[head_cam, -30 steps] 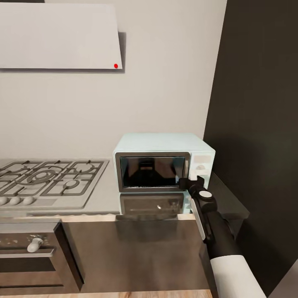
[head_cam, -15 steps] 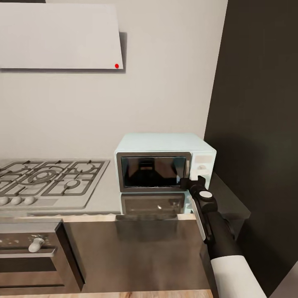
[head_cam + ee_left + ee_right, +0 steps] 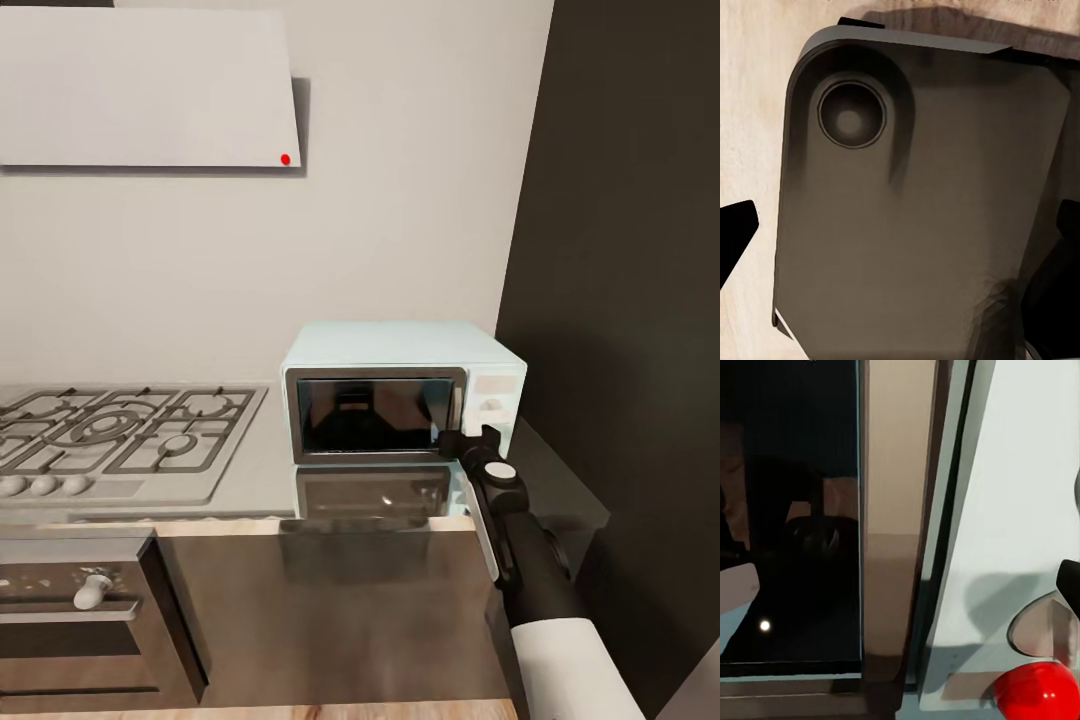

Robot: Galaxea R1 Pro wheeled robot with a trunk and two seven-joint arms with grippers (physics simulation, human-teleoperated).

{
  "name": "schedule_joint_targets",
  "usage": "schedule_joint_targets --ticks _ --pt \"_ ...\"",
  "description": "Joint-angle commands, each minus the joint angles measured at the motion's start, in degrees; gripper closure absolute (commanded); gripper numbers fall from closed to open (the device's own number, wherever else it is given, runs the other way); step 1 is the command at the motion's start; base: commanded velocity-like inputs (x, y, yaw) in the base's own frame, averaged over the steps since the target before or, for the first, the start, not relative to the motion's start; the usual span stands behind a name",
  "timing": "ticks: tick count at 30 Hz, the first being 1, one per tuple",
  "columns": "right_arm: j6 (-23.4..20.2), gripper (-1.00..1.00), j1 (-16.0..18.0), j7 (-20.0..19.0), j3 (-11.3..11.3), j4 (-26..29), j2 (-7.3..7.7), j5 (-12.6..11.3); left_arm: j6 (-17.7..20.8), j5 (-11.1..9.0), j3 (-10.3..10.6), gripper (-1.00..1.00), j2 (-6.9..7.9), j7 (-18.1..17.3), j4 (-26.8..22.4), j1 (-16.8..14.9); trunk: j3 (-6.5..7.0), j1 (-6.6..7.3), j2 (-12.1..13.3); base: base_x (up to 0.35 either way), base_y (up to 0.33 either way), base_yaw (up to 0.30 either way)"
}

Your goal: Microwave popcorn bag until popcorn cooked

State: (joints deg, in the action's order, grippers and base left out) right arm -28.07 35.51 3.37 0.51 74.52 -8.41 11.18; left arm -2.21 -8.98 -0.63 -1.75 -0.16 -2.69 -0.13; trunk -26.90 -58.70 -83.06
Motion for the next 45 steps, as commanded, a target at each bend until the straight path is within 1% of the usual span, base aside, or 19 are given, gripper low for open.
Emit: schedule_joint_targets --ticks 1,11,12,24,26,45 --pt "-0.08 -1.00 0.27 -0.48 -0.92 -0.34 -0.04 -0.80 -0.16 -0.42 0.01 -1.00 -0.01 -0.02 0.05 -0.05 -0.05 -0.01 0.00 0.000 0.001 0.000" --pt "-0.14 -1.00 0.29 -0.69 -0.95 -0.34 -0.03 -0.80 -0.16 -0.40 0.01 -1.00 -0.01 -0.02 0.06 -0.05 -0.05 -0.01 0.00 0.000 0.000 0.000" --pt "-0.14 1.00 0.28 -0.71 -0.95 -0.34 -0.03 -0.80 -0.16 -0.41 0.01 -1.00 -0.01 -0.02 0.06 -0.05 -0.05 -0.01 0.00 0.000 0.000 0.000" --pt "-0.67 1.00 0.29 -0.57 -0.95 -0.34 0.02 -0.40 -0.16 -0.40 0.01 -1.00 -0.01 -0.02 0.04 -0.05 -0.05 -0.01 0.00 0.000 0.000 0.000" --pt "-0.86 1.00 0.28 -0.44 -0.95 -0.19 -0.19 -0.29 -0.16 -0.41 0.01 -1.00 -0.01 -0.02 0.05 -0.05 -0.05 -0.01 0.00 0.000 0.000 0.000" --pt "-0.77 1.00 0.27 -0.38 -0.95 -0.25 -0.20 -0.45 -0.16 -0.39 -0.06 -1.00 -0.08 -0.02 -0.03 -0.05 -0.05 -0.01 0.00 -0.041 0.010 0.000"
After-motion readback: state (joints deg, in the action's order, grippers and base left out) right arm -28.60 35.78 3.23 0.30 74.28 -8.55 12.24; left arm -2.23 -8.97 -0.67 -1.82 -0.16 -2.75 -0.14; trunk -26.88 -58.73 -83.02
